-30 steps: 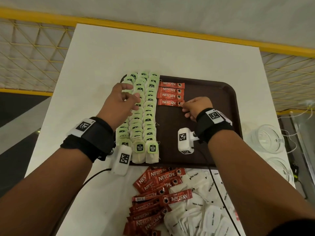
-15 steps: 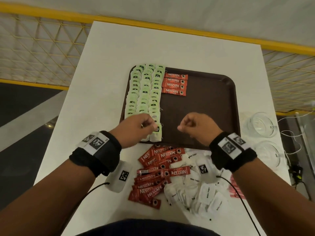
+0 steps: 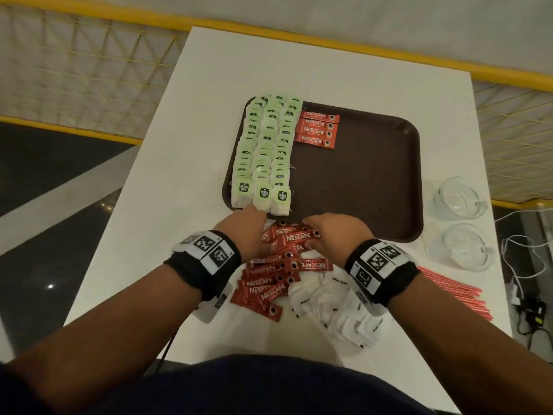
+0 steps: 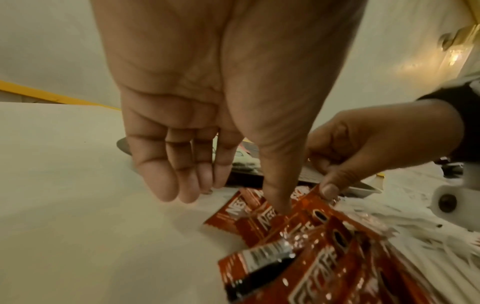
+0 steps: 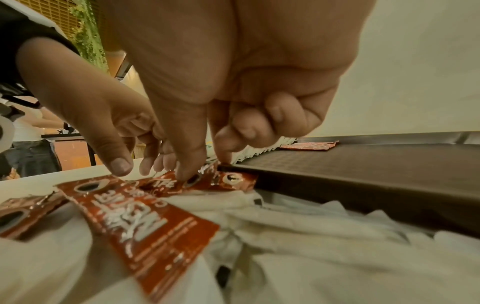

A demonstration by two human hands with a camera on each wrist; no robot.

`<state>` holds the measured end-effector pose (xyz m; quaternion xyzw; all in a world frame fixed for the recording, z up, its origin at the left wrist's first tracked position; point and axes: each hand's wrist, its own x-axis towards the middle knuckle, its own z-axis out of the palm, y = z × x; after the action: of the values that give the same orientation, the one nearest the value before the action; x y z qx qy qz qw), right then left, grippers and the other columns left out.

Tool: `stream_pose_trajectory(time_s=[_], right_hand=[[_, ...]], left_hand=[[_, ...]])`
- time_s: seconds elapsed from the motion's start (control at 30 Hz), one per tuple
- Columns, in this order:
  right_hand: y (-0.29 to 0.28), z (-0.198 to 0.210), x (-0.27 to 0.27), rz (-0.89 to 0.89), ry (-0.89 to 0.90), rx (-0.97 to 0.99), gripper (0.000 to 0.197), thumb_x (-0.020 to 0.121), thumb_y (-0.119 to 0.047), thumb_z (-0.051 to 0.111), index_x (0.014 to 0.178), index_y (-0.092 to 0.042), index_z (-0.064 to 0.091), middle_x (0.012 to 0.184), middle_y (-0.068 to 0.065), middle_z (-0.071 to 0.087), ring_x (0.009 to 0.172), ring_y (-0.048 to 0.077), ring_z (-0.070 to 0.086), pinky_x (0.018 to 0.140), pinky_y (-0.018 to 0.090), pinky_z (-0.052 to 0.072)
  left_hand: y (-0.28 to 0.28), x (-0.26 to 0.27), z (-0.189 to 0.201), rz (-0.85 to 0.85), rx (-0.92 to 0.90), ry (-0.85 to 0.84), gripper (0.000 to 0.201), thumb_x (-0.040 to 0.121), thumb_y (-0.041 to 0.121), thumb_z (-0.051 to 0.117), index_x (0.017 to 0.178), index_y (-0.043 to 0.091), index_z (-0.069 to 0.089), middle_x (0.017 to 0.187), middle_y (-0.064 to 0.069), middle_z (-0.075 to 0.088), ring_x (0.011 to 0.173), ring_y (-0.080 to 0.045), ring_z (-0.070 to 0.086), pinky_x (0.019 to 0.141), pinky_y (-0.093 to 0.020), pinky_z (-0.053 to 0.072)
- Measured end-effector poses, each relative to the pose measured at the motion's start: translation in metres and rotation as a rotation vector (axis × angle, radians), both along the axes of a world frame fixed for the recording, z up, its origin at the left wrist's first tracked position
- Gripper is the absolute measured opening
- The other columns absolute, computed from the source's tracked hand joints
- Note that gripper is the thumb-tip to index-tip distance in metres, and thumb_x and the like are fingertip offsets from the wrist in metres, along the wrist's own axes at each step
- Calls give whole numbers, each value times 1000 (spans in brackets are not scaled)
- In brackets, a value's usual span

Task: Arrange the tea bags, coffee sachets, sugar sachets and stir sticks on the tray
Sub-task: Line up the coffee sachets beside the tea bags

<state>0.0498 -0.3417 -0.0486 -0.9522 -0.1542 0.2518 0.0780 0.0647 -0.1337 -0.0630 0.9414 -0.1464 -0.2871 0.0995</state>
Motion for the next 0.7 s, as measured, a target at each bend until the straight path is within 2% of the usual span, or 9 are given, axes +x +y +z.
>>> stream_pose_trajectory(time_s=[0.13,0.27,0.47,0.53,0.63,0.7], right_hand=[[5,0,-1,37,-33,-22,34,93,-40,56,122,-24,56,114,2,62,101,24,61,83,36,50],[9,-5,-4,58,-12,-69,38,93,-41,58,124,-20,57,115,5,62,104,26,62,85,38,51],[12,-5,-1,-12,12,-19,30,90,-33,65,113,-15,59,110,5,61,100,25,59,87,38,49],[12,-5,-1,-12,7,1,26,89,-30,66,109,-15,60,109,4,60,101,24,58,87,37,49],[10,-7,-1,-13,-9,34,18,88,-26,66,102,-17,61,105,2,55,101,22,53,84,34,46],[7,-8,-2,-12,-20,66,16,87,-27,66,99,-19,61,103,1,53,101,21,50,85,34,46]], left_hand=[[-8,-8,-4,35,26,-30,53,81,47,73,118,15,53,121,-5,54,108,-25,57,91,-38,50],[-12,-12,-6,63,41,-48,50,83,41,72,121,16,52,122,-7,57,107,-27,60,88,-37,48],[-10,-10,-6,100,18,4,52,80,42,75,117,16,49,115,-5,60,102,-25,61,83,-35,48],[-8,-7,-7,95,8,52,45,80,41,75,109,17,50,109,-3,61,98,-23,60,81,-33,48],[-8,-6,-8,87,-43,109,27,81,35,74,83,21,51,101,-4,65,88,-20,60,81,-36,52],[-7,-7,-11,101,-82,143,25,84,30,72,76,12,57,95,-9,66,80,-20,58,77,-36,52]])
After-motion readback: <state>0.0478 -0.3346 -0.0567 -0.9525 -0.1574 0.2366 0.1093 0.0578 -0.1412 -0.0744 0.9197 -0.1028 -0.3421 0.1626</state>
